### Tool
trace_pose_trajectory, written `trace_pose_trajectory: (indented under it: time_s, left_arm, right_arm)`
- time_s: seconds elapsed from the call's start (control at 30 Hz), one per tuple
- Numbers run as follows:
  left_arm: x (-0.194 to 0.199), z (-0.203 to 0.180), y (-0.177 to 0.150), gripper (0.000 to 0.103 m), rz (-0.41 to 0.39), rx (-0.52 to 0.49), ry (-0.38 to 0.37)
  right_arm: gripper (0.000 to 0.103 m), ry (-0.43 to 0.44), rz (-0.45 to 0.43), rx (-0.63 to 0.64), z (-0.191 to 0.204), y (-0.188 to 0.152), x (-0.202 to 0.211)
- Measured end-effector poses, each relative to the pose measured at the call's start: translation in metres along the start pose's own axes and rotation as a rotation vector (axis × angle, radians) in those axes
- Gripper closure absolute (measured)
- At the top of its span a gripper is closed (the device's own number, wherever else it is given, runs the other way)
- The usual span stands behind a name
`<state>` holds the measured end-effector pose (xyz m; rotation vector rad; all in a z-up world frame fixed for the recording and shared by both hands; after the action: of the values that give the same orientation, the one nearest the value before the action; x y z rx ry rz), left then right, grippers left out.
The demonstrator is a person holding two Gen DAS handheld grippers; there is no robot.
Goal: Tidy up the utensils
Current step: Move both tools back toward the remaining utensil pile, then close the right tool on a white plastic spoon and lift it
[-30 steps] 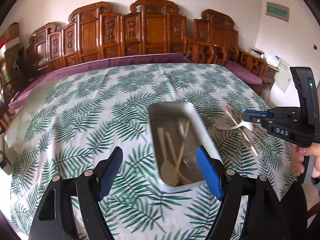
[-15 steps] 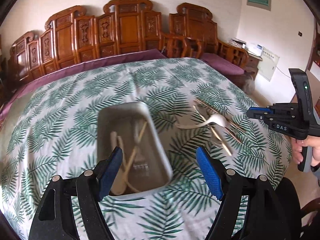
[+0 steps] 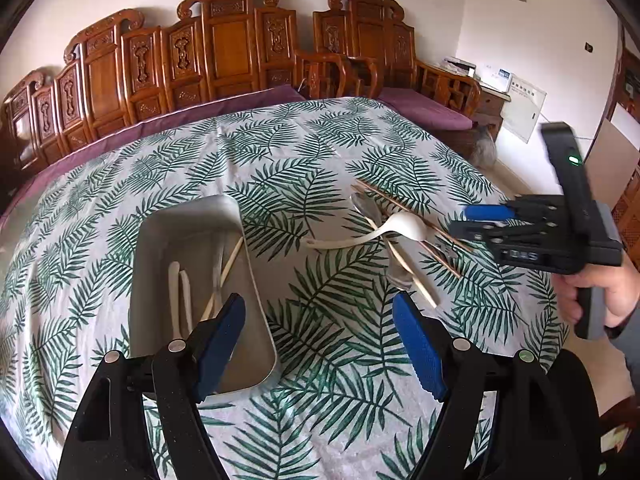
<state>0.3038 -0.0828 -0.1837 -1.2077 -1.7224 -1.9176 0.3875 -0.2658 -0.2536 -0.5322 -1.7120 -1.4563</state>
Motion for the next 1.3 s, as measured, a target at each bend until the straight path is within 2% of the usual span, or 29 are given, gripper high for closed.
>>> trace_pose_trajectory:
  time_s: [0.17,0.4,0.7,0.83,0.97,1.13,1.3]
  left_arm:
    - [-0.004,-0.002,-0.001,0.03,0.007,0.002,-0.004]
    - [-0.007,0.002,-0.006,0.03,0.02,0.017,-0.008]
    - [-0.006,0.008,-0.009,0.03,0.021,0.029,-0.019]
    - [-0.007,0.01,-0.011,0.03,0.024,0.034,-0.02]
    - [-0.006,0.01,-0.012,0.03,0.023,0.034,-0.021]
    - [-0.004,0.009,-0.012,0.03,0.019,0.031,-0.025]
    - [-0.004,0.008,-0.013,0.03,0.023,0.034,-0.025]
  right_arm:
    - [0.058,-0.006,0.024,0.047,0.012,0.019,-0.024]
    - [0.058,0.054,0.098,0.109,0.029,0.043,-0.06]
    - [0.058,0.094,0.2,0.178,0.043,0.039,-0.086]
    - [0.058,0.094,0.263,0.235,0.049,0.028,-0.089]
    - [0.058,0.095,0.279,0.256,0.053,0.019,-0.085]
    - [0.058,0.115,0.274,0.282,0.058,0.012,-0.072]
    - [0.058,0.158,0.254,0.246,0.055,0.013,-0.062]
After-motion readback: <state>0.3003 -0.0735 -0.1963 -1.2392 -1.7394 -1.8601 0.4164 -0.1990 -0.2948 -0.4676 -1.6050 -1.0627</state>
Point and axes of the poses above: each gripper's, at about its wrist camera, not at the fingertips, and x roughly against the way its jaws point, z to its left, y to its top, the point moved 6 cm from there along -x, roughly the way its jaws point, and after that the axes turned 2 degrees about -y, right-handed, at the moved point
